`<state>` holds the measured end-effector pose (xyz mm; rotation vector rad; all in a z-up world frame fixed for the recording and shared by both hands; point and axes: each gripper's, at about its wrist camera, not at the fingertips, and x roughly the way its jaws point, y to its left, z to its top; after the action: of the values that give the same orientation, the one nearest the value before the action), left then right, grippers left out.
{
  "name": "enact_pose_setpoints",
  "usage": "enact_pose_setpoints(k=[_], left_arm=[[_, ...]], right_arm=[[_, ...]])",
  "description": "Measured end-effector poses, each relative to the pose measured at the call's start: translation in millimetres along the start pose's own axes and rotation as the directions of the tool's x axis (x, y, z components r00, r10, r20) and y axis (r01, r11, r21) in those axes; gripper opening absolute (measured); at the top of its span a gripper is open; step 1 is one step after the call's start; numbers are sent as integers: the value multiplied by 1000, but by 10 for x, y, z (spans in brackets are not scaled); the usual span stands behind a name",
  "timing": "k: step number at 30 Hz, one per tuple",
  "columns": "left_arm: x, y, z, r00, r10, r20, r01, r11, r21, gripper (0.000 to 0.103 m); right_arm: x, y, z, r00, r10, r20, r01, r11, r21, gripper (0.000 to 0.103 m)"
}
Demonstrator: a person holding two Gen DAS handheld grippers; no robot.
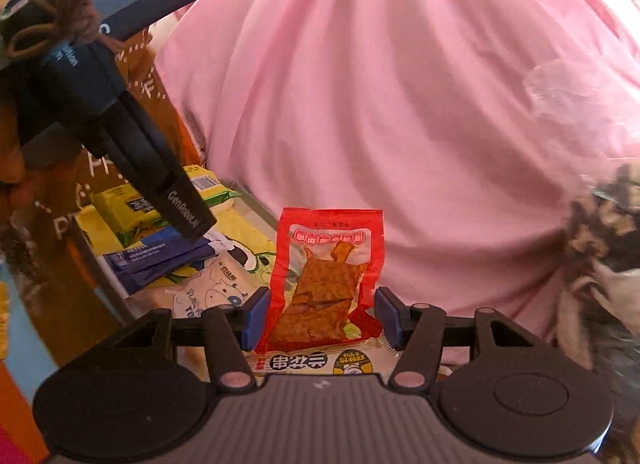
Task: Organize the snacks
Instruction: 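Carry the red pack and yellow bar over the tray with both tools, then open both tools to drop the red pack and yellow bar into the tray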
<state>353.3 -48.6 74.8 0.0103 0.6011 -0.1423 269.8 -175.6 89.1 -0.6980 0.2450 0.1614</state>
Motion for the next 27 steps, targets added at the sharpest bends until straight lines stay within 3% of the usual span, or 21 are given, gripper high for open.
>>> enact_pose_setpoints(k=[10,23,25,27], left_arm=[[516,185,-84,1000,6,-1,-6,1000,3,50],[813,132,-124,999,-36,-38,33,997,-67,53],[817,160,-124,999,-36,-34,33,995,-91,56],[802,192,-121,998,-46,-36,42,993,-110,61]], right_arm=[[630,280,-84,998,45,-50,-46,999,-26,61],[788,190,-122,995,76,-65,-70,994,86,69],[780,196,-136,996,66,-64,-60,994,89,74],[769,169,-137,996,69,-57,-63,993,104,90]])
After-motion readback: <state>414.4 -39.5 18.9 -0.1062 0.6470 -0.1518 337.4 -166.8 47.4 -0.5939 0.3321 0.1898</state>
